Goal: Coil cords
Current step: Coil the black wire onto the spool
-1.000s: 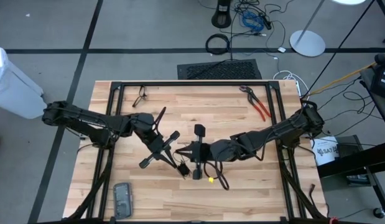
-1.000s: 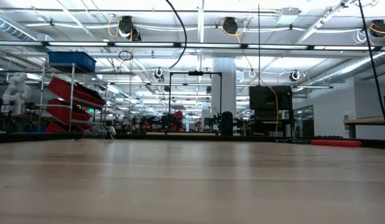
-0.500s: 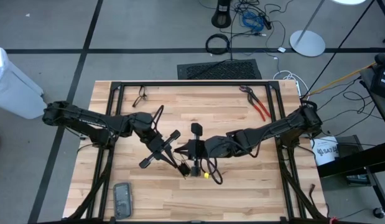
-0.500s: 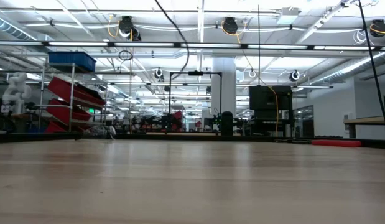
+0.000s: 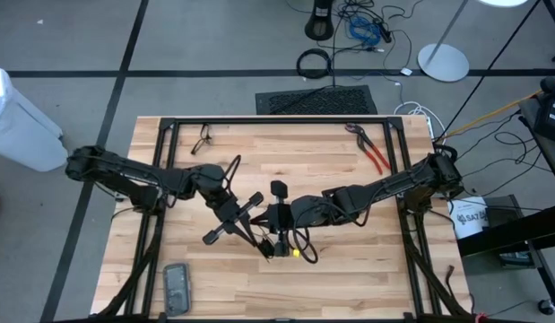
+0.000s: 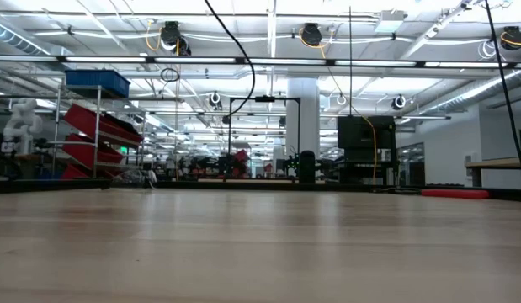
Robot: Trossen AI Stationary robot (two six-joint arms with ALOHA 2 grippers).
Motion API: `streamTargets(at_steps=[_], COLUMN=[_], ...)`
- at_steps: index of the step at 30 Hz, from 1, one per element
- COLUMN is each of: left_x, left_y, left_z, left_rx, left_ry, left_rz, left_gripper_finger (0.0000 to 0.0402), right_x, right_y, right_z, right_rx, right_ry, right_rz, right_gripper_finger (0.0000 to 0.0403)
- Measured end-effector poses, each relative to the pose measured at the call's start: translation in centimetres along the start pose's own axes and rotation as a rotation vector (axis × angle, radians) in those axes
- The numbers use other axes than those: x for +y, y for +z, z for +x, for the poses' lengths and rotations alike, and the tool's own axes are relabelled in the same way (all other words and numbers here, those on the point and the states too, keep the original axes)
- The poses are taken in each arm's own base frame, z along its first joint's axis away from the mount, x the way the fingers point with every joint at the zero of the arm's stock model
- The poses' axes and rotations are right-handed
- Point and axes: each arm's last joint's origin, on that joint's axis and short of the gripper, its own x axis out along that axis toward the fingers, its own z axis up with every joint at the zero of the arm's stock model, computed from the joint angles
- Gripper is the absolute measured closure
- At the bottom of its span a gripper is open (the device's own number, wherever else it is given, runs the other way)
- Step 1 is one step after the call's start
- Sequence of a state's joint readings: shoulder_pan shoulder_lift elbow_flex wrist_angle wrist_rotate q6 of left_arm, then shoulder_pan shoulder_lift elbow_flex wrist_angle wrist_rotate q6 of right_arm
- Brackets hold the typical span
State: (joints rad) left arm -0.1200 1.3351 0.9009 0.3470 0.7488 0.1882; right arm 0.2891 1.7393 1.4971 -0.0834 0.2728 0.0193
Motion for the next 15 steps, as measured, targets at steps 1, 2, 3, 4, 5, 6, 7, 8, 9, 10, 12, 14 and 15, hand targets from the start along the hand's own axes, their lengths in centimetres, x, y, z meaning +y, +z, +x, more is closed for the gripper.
streamTargets(at_steps=[1, 2, 3, 4, 5, 6, 7, 8, 9, 10, 12, 14, 15], left_x=[0.1, 0.1, 0.2, 0.3, 0.3, 0.5, 0.6, 0.6, 0.7, 0.8, 0.9, 0.9, 0.9], left_y=[0.0, -0.1, -0.3, -0.4, -0.5, -0.6, -0.7, -0.7, -0.7, -0.8, -0.9, -1.0, -0.9], left_z=[0.1, 0.2, 0.3, 0.4, 0.5, 0.5, 0.5, 0.4, 0.4, 0.3, 0.3, 0.3, 0.3], left_rx=[0.0, 0.001, 0.004, 0.006, 0.009, 0.013, 0.016, 0.016, 0.017, 0.026, 0.032, 0.035, 0.034], left_ry=[-0.007, -0.014, -0.02, -0.022, -0.023, -0.021, -0.02, -0.021, -0.016, -0.007, 0.002, 0.007, 0.008], left_rz=[-0.001, -0.005, -0.008, -0.01, -0.013, -0.017, -0.02, -0.02, -0.021, -0.027, -0.032, -0.034, -0.032], left_gripper_finger=[0.04, 0.04, 0.04, 0.04, 0.04, 0.04, 0.04, 0.04, 0.04, 0.04, 0.04, 0.04, 0.04], right_x=[0.0, 0.1, 0.1, 0.1, 0.1, 0.3, 0.5, 0.6, 0.7, 0.7, 0.8, 1.1, 1.2], right_y=[0.0, 0.0, 0.0, 0.0, -0.1, -0.1, 0.1, 0.3, 0.5, 0.8, 0.9, 1.2, 1.4], right_z=[0.0, 0.0, 0.0, 0.0, 0.0, -0.1, -0.2, -0.3, -0.4, -0.5, -0.6, -0.9, -1.0], right_rx=[0.001, 0.002, 0.002, 0.003, 0.003, 0.002, 0.004, 0.004, 0.0, -0.011, 0.01, 0.026, 0.03], right_ry=[0.001, 0.0, 0.001, 0.001, 0.002, 0.004, 0.002, -0.003, -0.006, -0.004, -0.01, 0.002, 0.004], right_rz=[-0.005, -0.011, -0.017, -0.024, -0.028, -0.032, -0.037, -0.039, -0.039, -0.036, -0.044, -0.05, -0.05], right_gripper_finger=[0.0403, 0.0403, 0.0403, 0.0403, 0.0403, 0.0403, 0.0403, 0.0403, 0.0403, 0.0403, 0.0403, 0.0403, 0.0403])
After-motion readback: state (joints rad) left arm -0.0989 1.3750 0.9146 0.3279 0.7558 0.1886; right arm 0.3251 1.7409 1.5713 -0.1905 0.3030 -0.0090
